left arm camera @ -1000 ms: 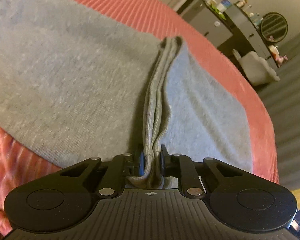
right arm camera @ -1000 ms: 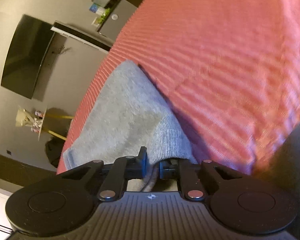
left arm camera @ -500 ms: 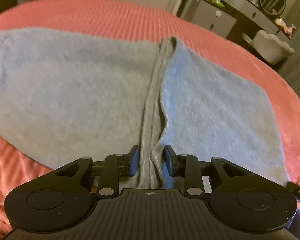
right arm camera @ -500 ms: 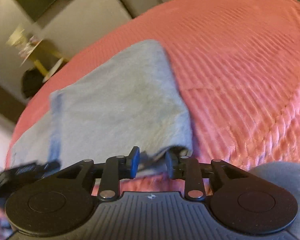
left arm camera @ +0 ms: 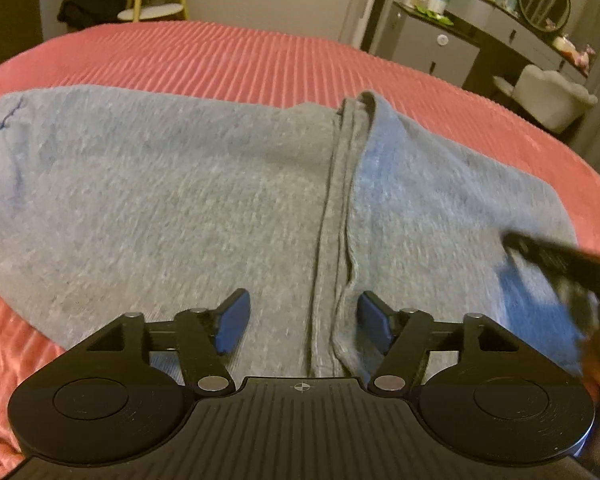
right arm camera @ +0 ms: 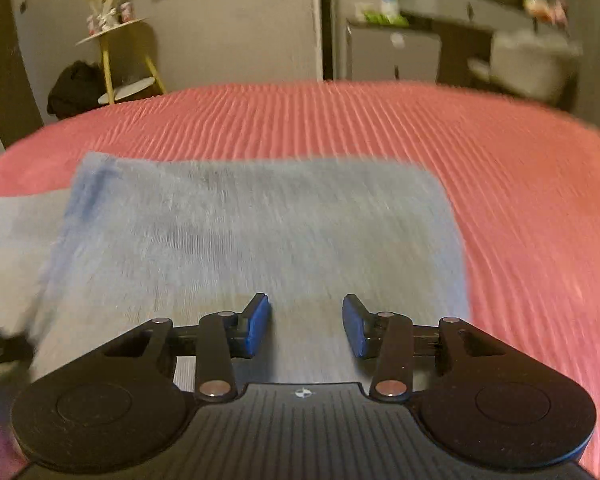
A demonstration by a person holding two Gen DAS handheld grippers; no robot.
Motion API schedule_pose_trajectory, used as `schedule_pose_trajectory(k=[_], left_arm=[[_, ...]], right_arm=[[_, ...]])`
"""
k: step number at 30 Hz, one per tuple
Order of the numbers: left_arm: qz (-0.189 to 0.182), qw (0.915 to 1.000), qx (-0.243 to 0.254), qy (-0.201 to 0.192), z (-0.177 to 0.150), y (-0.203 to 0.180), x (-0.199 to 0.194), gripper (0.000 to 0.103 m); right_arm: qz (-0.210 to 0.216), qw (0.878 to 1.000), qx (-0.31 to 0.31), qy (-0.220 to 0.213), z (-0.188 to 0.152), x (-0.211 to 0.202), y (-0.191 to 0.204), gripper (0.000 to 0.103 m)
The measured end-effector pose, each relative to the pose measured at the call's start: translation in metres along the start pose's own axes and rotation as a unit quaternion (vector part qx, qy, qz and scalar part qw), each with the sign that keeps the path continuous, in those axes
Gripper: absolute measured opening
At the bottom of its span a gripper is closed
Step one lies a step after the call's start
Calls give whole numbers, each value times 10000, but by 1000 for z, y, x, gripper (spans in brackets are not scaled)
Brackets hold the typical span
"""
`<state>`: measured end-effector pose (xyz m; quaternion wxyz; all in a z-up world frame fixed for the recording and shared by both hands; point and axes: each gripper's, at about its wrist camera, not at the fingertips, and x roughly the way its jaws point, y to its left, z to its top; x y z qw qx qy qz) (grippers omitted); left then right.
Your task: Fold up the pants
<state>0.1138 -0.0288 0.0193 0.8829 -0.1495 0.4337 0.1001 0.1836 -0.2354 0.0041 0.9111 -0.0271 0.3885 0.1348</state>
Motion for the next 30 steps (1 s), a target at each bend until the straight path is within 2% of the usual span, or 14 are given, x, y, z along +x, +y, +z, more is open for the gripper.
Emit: schedule_pose_trajectory(k=[3,7,11,15,18,19,21,24,25,26,27,28,29,30], left_arm=[[-218,9996,-139,-89,1,8,-3,69],[-543,9956,-539,-535,12,21,-15,68],[-610,9957,-294,-629,40,10,-4,70],[-444,9980,120,-434,70,-11,32,71],[-360,9993,-9,-43,85,-15,64,71],[-503,9987,-70,-74,87,-16,68,59],[-899,9956,32,-245,91,-17,68,25],[-1068,9924,-7,-616,93,-17,54,23],[-953,9925,-8,-771,92,-12,50,26],[-474,9949,8,-891,91,-7,49,29],[103,9957,1,-918,91,0,48,38],[470,9952,-47,-860,89,10,44,50],[542,9952,-148,-804,88,23,38,54],[416,9951,-430,-790,85,44,25,62]], right_arm=[[-224,9997,-19,-137,21,27,15,48],[-276,9991,102,-306,37,45,20,60],[-180,9991,139,-360,31,43,20,61],[161,9989,17,-440,16,20,12,63],[-74,9995,70,-293,1,12,-7,68],[-21,9992,169,-349,-5,5,-14,68],[100,9985,299,-459,-19,-9,-25,68],[40,9984,227,-507,-32,-23,-27,68],[45,9983,263,-521,-31,-25,-28,69],[69,9977,410,-536,-30,-27,-29,72],[114,9969,581,-528,-30,-29,-30,74],[159,9959,739,-497,-31,-29,-33,77],[175,9952,839,-471,-31,-28,-34,77],[177,9953,843,-451,-31,-28,-33,77]])
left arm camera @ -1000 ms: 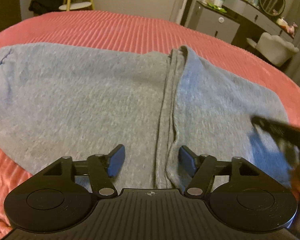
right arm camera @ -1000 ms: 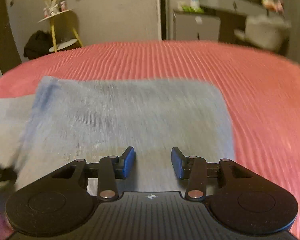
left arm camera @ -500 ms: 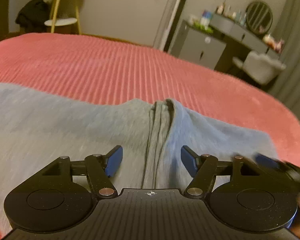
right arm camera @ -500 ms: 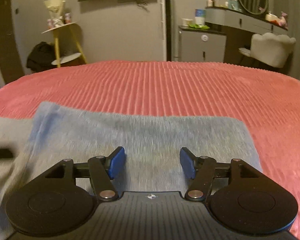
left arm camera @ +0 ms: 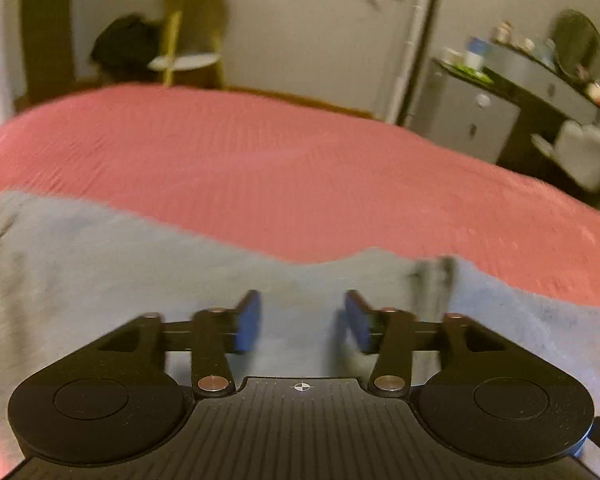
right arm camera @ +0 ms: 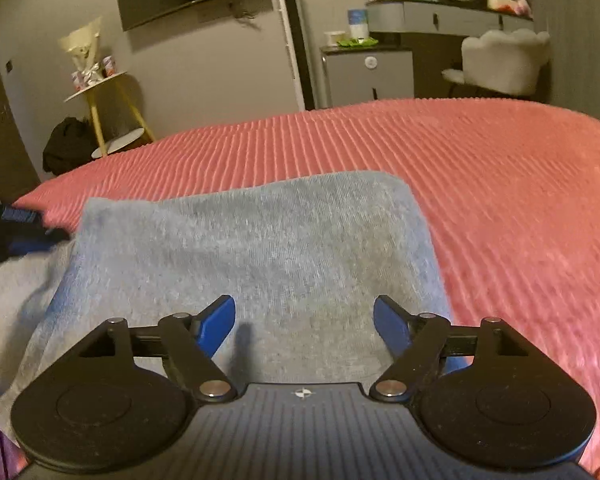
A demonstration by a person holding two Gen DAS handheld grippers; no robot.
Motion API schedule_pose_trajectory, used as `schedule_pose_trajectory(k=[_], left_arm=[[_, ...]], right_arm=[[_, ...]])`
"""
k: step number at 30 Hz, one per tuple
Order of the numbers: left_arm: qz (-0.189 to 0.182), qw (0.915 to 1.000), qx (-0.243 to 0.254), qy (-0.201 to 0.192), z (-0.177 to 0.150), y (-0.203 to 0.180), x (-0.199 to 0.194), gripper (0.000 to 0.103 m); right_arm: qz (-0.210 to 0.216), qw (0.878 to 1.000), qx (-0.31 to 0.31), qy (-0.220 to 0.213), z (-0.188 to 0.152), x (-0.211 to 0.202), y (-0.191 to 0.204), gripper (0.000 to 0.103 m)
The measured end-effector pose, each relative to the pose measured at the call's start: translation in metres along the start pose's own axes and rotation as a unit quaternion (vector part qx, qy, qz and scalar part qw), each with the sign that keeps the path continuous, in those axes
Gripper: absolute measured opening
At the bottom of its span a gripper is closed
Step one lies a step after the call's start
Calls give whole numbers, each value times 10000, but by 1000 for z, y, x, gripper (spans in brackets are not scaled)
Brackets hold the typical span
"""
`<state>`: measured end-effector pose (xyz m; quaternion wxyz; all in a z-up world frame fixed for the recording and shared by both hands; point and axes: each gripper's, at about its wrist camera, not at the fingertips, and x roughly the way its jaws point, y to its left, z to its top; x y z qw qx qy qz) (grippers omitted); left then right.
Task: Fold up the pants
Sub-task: 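Grasp the folded pants' waistband end with the left gripper and lift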
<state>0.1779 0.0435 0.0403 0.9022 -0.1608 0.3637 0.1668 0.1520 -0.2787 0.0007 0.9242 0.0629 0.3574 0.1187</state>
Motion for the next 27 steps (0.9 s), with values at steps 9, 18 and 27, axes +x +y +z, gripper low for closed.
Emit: schedule_pose_trajectory(k=[9,18,27], left_arm=[[-102,9555,-2936,-271,-44,206,-99,77],[-724,9335,-3460,606,-50,239,-34,62],[-967,8979,-4260,536,-16,255,14,64]], right_arm=[[154,9991,386,104,-5,-5,-2,88],[165,9980,577,200,-10,-11,0,90],[98,9970,704,303,-15,-17,2,90]])
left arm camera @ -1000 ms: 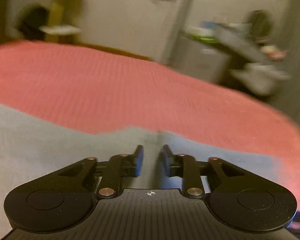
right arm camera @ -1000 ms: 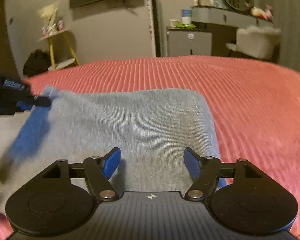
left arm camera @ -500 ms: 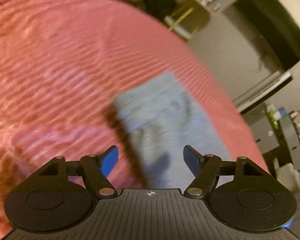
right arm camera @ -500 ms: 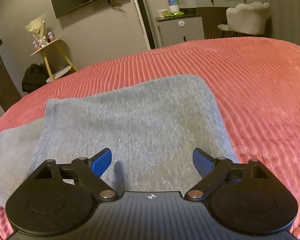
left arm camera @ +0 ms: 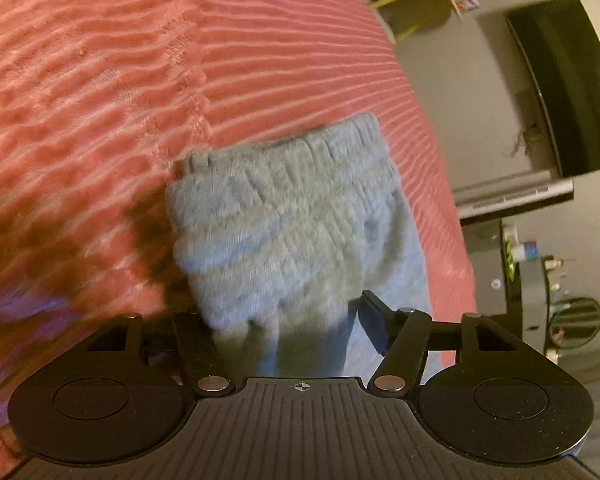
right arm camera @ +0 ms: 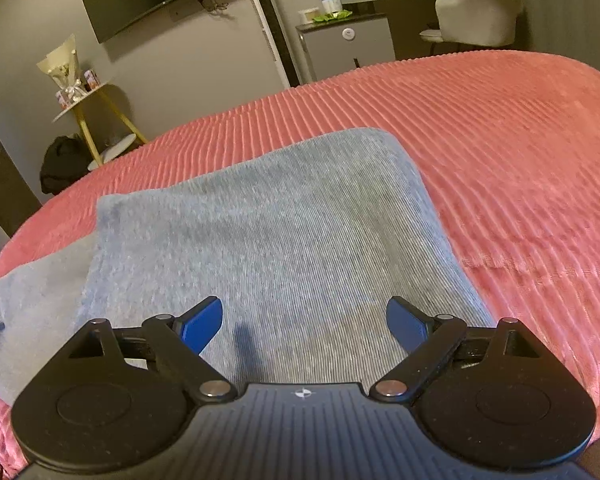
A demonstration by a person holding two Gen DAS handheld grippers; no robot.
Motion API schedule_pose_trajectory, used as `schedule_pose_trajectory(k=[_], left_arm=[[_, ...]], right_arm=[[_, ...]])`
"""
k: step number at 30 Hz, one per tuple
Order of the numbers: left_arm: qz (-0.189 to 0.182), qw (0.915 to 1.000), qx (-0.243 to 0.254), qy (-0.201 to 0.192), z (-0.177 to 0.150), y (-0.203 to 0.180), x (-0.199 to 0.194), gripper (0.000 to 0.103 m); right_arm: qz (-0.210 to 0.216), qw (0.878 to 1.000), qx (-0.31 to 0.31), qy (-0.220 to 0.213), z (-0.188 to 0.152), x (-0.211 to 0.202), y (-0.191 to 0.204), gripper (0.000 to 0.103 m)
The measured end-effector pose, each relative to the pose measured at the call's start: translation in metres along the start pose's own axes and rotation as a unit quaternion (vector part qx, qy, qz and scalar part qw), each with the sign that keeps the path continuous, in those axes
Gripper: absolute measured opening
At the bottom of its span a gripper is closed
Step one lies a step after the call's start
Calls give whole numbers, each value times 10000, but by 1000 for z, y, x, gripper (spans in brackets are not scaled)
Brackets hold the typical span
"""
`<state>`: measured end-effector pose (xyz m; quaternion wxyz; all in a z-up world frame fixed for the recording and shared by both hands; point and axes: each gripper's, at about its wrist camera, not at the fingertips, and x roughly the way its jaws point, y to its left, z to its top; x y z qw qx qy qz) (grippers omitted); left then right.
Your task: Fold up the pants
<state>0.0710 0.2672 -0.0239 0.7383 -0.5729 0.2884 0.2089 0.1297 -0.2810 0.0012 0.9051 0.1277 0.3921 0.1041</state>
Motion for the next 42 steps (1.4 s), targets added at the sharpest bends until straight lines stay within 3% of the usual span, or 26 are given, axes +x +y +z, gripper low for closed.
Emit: schedule_pose_trajectory(k=[2,4,8,10,11,12,15,16,18,20,21,23,26,30,34,36,37,40,42], left_arm=[[-39,9999,28,-89,6,4,-3,38],[-164,9991,325,-224,0,0,-8,26],[-661,9906,1079,-511,-9,-22,-21,22],[-1032,9840,1303,-645,-13,-29,-28,26],[-998,9833,1358,-682,-14,-32,-26,30],[-864,9844,1374,-675,-14,-32,-23,43],[-70,9938,1015,-451,-15,-21,4,60],[48,9955,892,-325,-13,-16,14,57],[-74,9971,623,-438,-10,-11,16,50],[-67,9989,260,-389,-7,-10,14,33],[-51,9986,330,-402,-7,-13,10,27],[-10,9933,998,-585,-13,-34,-2,22],[18,9686,2321,-888,-34,-74,-30,21],[-216,9160,3820,-1206,-87,-143,-65,21],[-827,8606,4920,-1028,-166,-203,-79,21],[-1026,8405,5262,-779,-209,-221,-69,24],[-1044,8302,5443,-603,-231,-227,-60,31],[-609,8083,5856,0,-289,-231,-26,60],[18,7885,6130,494,-320,-225,5,64]], right_arm=[[-78,9999,-58,37,-1,0,4,90],[-99,9999,-81,55,-1,-1,5,90],[-102,9999,-43,40,-2,-2,4,90],[-124,9999,-100,43,-3,-1,5,90],[-139,9998,-112,39,-3,-1,6,90],[-132,9999,-104,24,-3,0,6,90],[-75,10000,51,-1,-2,-1,4,91],[-58,9999,96,-4,-1,-1,4,91],[5,9999,162,6,0,-2,2,91],[19,9999,167,14,0,-4,2,91],[34,9998,187,8,0,-5,0,91],[53,9996,266,-7,1,-8,-3,91],[163,9987,479,-72,5,-13,-8,91],[331,9967,711,-227,10,-21,-15,91],[499,9934,969,-353,13,-30,-20,91],[570,9918,1062,-436,14,-35,-22,91],[596,9910,1096,-482,15,-38,-23,91],[722,9889,1175,-543,15,-46,-27,91],[794,9882,1222,-472,14,-48,-29,91]])
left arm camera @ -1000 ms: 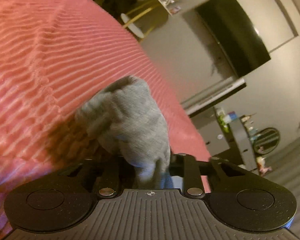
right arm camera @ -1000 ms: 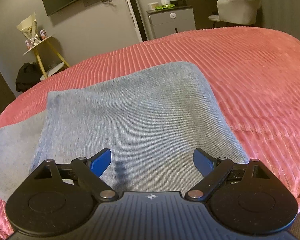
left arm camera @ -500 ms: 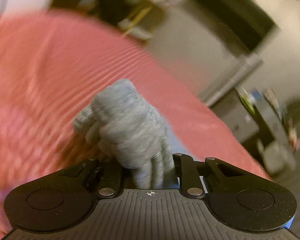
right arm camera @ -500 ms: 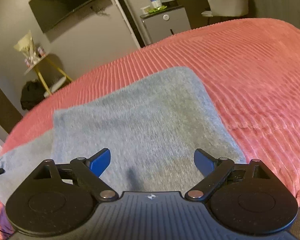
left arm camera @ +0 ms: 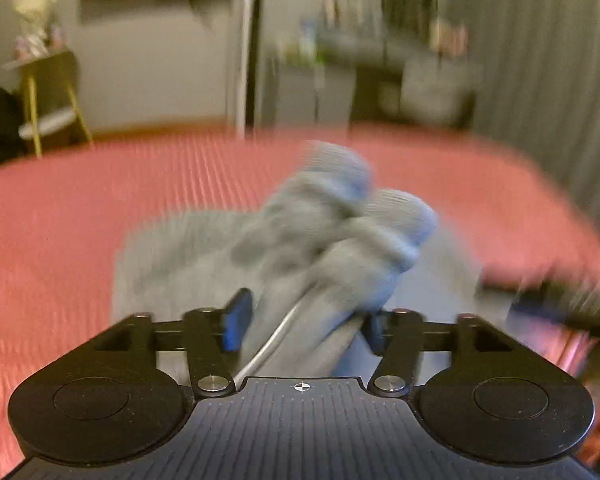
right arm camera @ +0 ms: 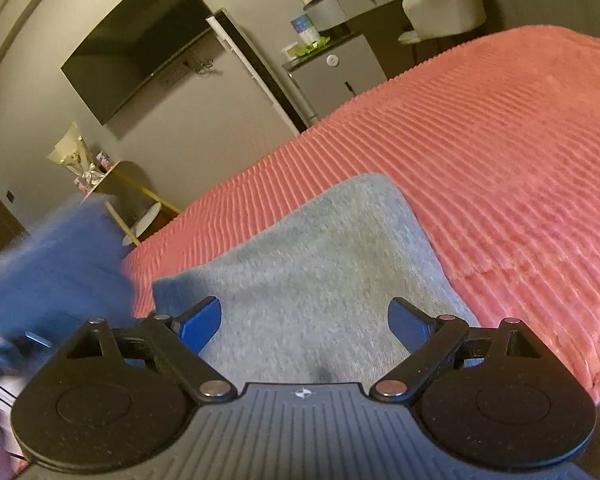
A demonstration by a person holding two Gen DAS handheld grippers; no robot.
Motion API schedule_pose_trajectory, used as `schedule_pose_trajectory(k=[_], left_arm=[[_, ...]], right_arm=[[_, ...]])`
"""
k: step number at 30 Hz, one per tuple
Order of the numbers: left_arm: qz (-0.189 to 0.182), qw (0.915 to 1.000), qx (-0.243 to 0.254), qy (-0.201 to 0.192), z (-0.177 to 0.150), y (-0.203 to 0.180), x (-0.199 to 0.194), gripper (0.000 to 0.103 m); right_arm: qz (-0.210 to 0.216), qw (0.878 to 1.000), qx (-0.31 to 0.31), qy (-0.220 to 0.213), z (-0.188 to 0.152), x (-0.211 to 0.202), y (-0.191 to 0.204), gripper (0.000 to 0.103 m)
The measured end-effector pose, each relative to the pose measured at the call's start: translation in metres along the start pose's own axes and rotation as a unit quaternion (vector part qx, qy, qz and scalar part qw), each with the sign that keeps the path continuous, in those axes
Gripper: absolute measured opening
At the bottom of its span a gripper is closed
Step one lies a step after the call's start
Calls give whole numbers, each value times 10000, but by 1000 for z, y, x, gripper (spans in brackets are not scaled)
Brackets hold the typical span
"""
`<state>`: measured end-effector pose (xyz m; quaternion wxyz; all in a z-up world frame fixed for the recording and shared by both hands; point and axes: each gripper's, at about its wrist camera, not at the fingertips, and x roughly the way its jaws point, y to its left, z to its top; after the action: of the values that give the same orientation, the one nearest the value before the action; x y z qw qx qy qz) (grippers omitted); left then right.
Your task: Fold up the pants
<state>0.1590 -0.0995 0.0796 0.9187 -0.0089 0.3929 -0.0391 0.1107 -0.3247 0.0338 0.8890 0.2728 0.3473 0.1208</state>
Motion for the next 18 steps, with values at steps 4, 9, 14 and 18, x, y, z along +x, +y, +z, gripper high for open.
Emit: schedule_pose_trajectory(k=[4,9,14,18], left_arm=[[223,9983,-7,541,-26,-15,8,65],[404,9949,-896,-236,-37,20,-43,80],[1171,9823,-1447,-220,-58,50,-46,78],[946,9864,-1346,-18,-62,47,-39,78]], right_arm=[[89,9995,81,278,-4,-1,-7,91],[535,9915,678,972,-10,20,-23,91],[1135,9699,1322,1699,-15,63,-17,92],[1235,9575,1751,1930,-18,96,-9,99]])
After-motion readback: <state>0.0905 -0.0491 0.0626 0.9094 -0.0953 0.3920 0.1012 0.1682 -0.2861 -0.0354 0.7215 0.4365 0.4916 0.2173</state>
